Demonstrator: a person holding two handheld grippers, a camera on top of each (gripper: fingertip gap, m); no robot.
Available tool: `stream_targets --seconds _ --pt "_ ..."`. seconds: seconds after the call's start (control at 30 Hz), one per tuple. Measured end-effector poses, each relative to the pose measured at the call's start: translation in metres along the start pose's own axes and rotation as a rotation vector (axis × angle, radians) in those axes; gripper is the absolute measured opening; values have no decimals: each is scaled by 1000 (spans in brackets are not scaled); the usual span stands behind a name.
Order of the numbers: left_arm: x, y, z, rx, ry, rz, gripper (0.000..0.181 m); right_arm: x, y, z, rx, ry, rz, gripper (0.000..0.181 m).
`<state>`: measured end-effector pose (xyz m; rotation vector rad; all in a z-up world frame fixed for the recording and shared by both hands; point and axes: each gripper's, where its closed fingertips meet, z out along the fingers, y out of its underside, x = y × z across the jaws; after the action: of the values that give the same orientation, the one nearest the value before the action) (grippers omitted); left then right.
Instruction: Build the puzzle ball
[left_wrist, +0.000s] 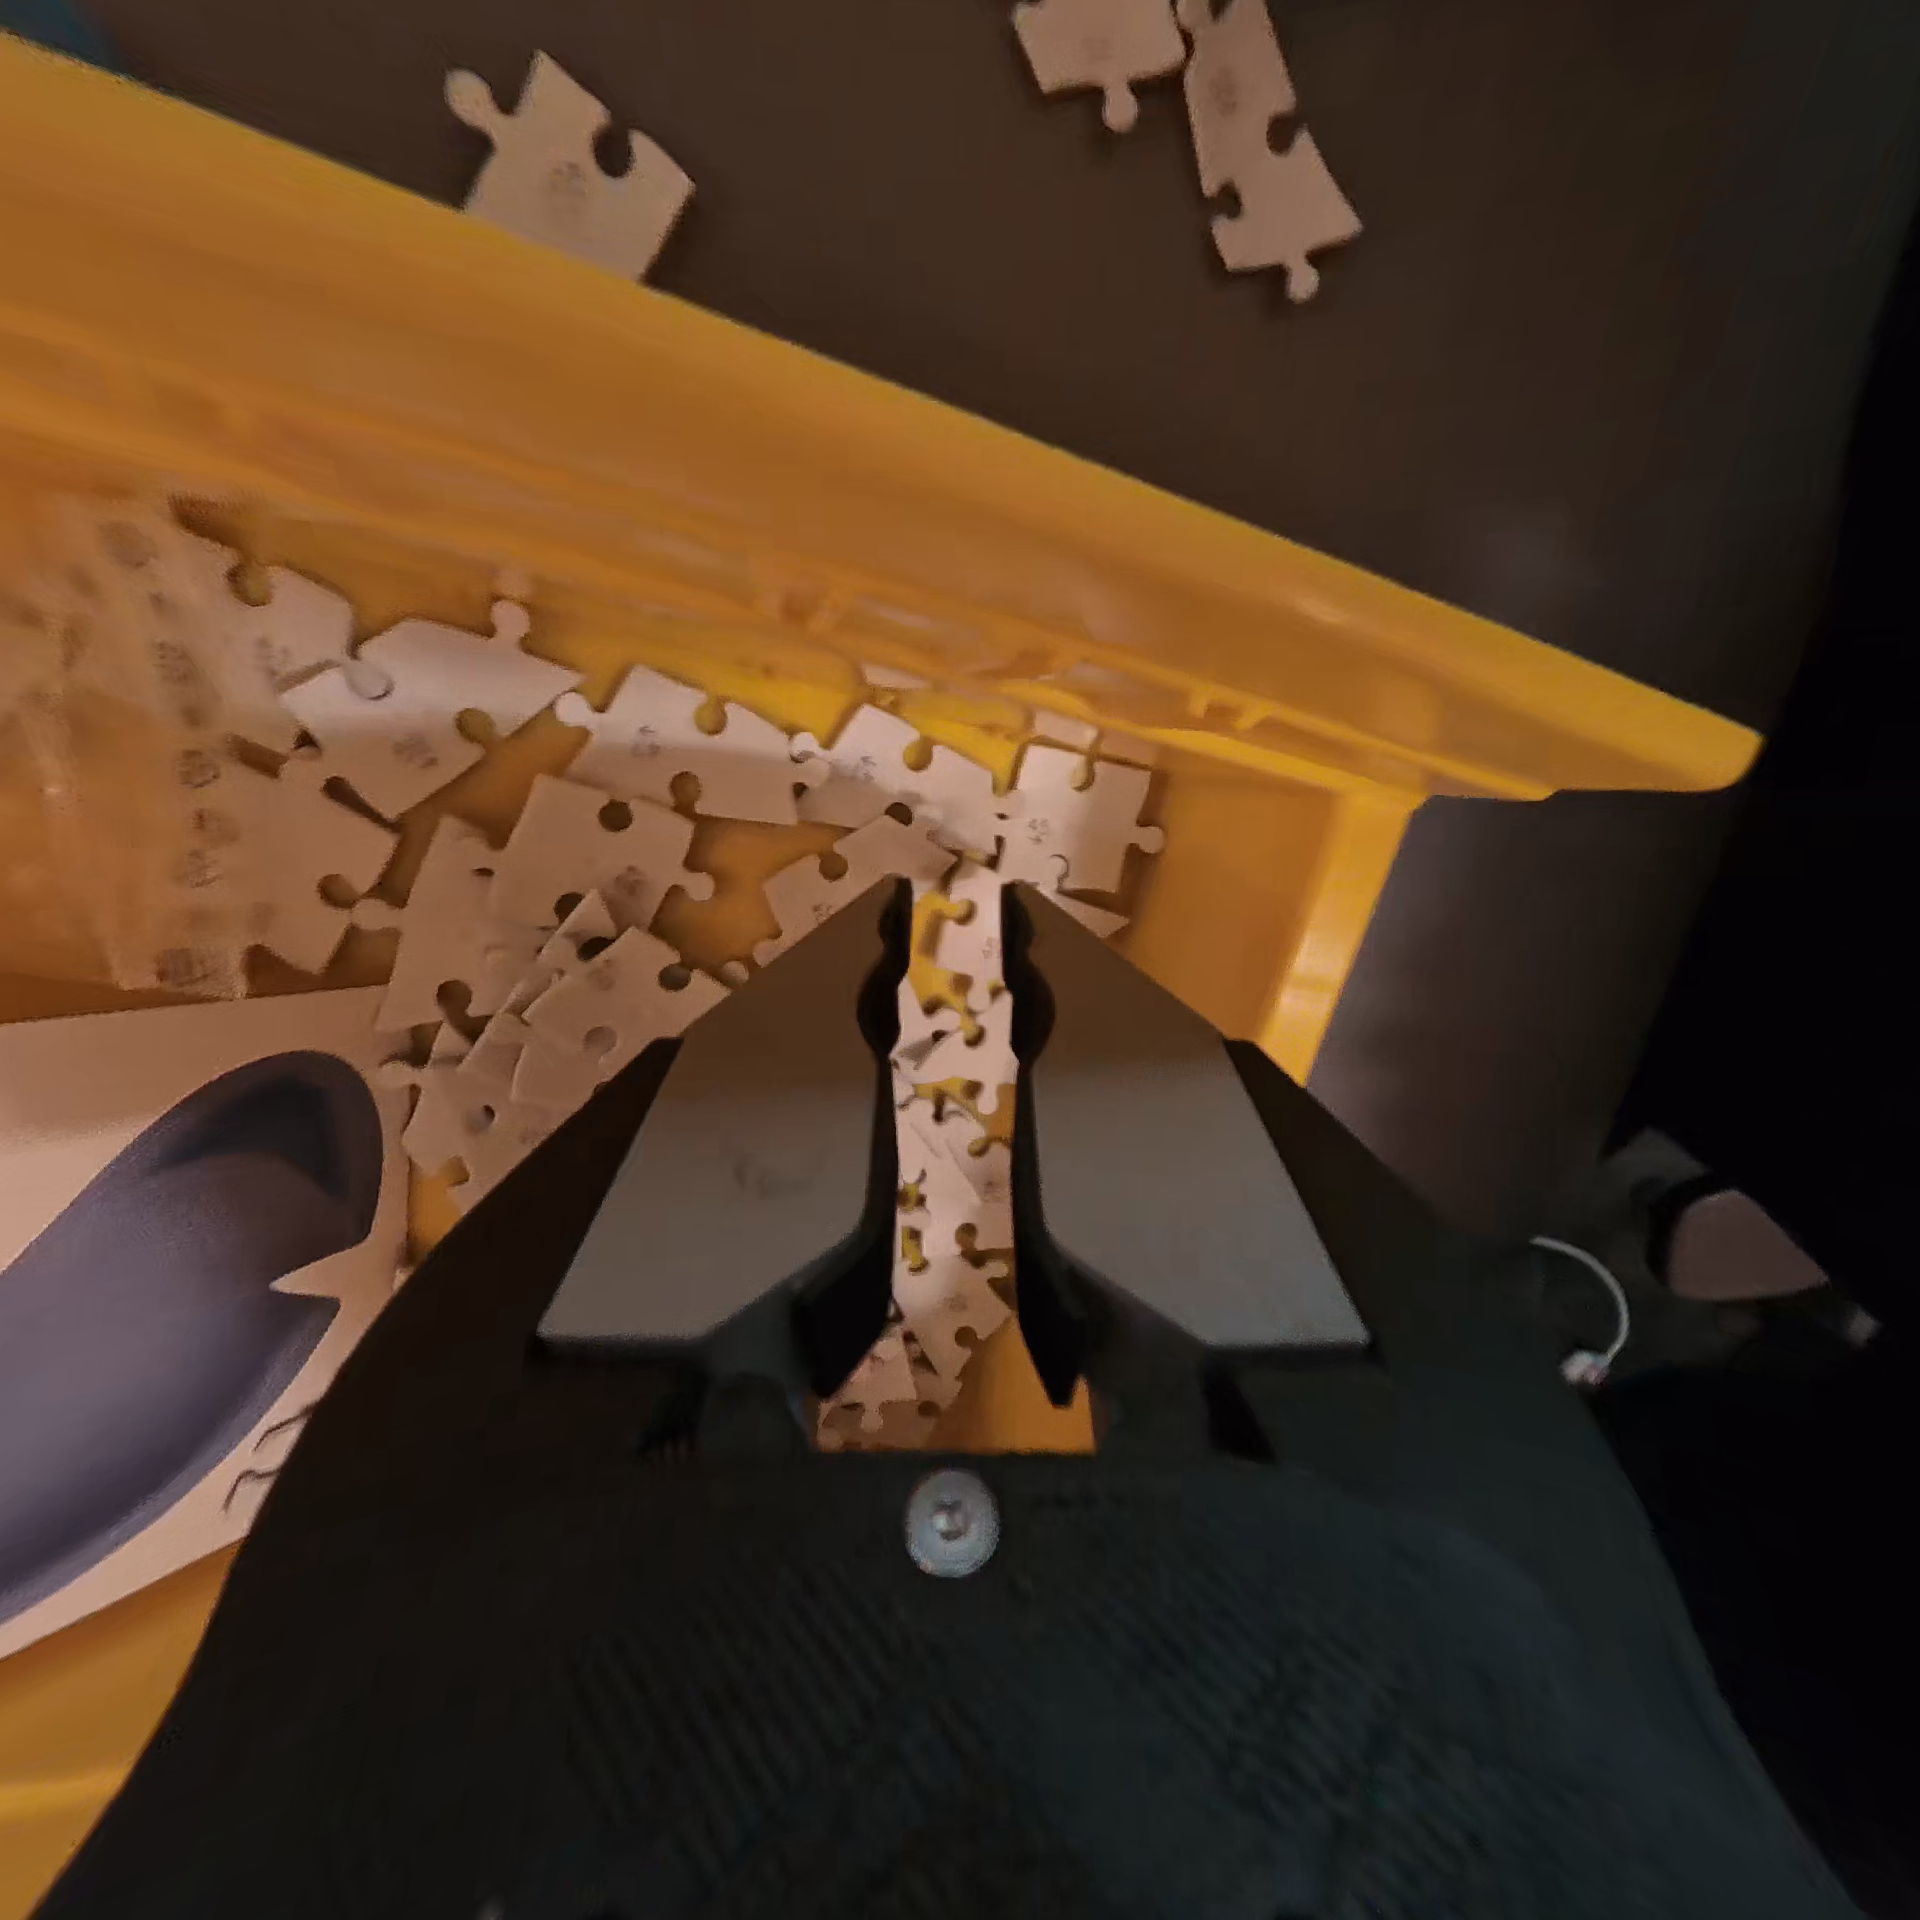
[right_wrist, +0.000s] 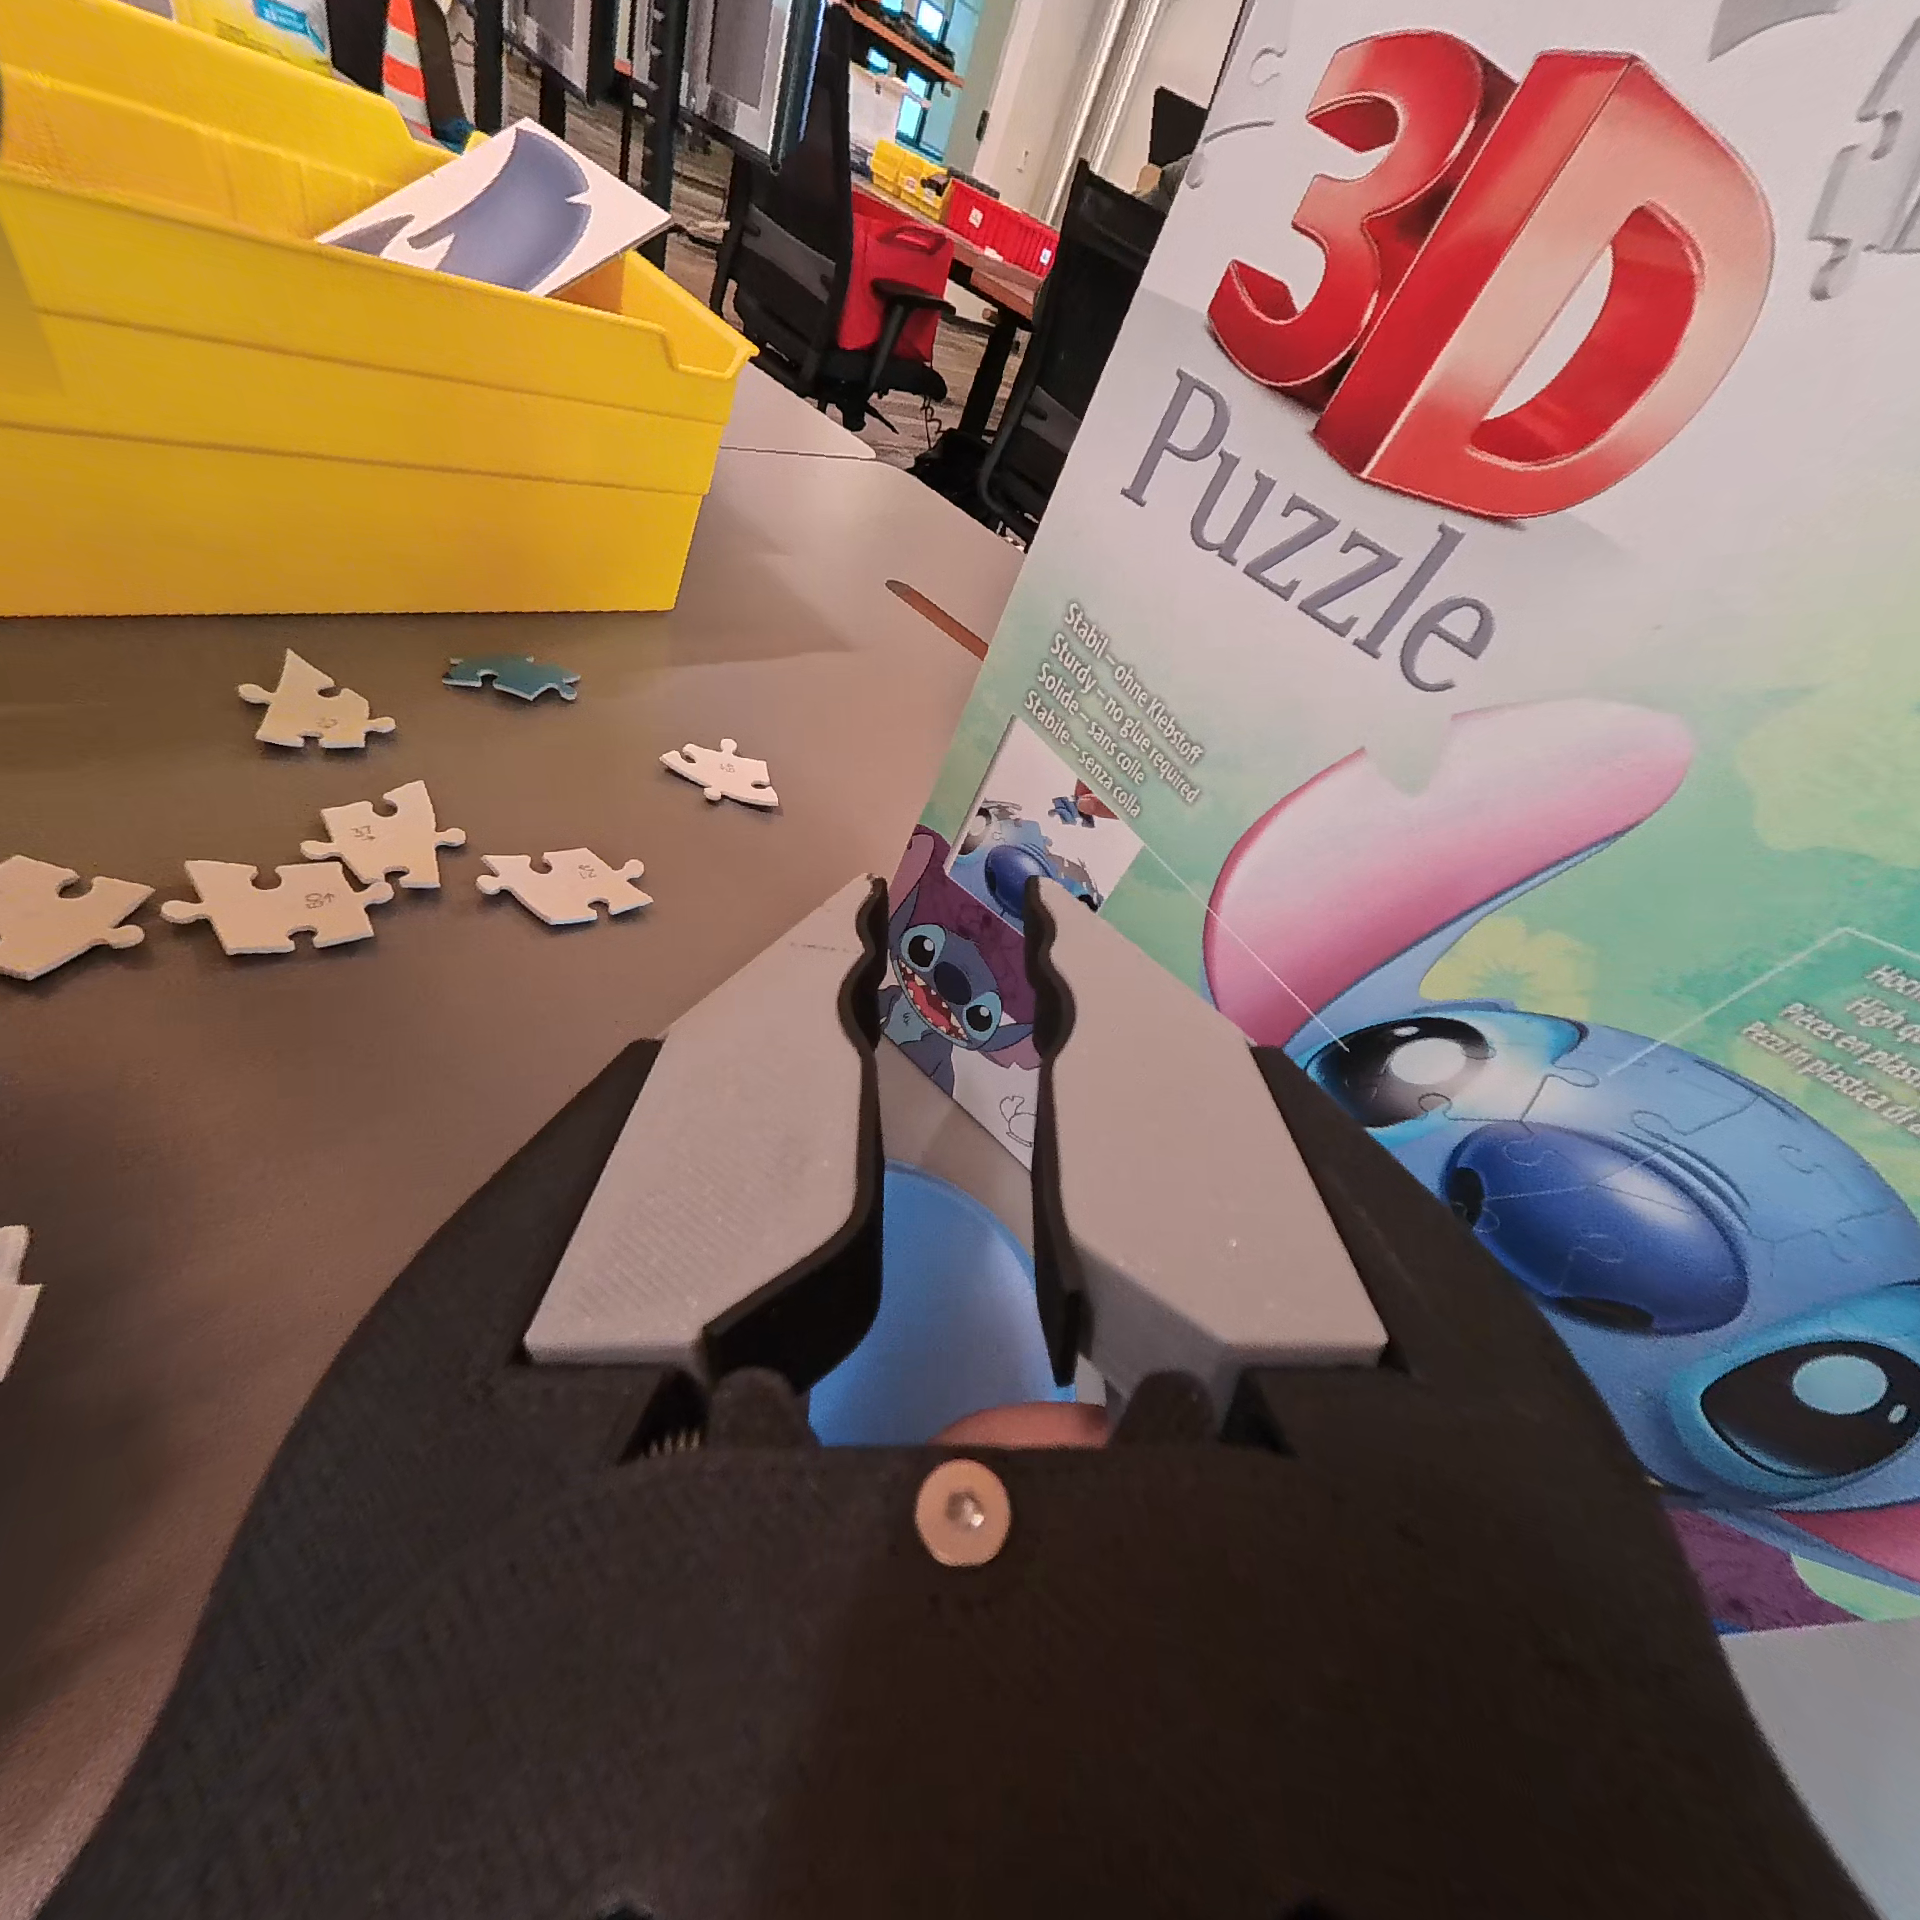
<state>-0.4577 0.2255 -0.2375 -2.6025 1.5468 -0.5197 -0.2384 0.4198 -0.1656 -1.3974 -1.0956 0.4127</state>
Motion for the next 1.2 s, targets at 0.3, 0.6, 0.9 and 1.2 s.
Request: stream_targets --seconds 0.3,0.6,0.9,1.2 --pt "-22 8 1 -36 -74 -88 0 0 0 0 1 1 -2 22" --pt "-37 41 -35 -52 -176 -174 1 0 1 1 -4 3 -3 22" --pt "-18 73 -28 -199 -118 -209 15 1 1 1 -3 6 -4 22" --pt "-27 37 -9 -119 -112 -209 10 0 -1 0 5 12 -20 22"
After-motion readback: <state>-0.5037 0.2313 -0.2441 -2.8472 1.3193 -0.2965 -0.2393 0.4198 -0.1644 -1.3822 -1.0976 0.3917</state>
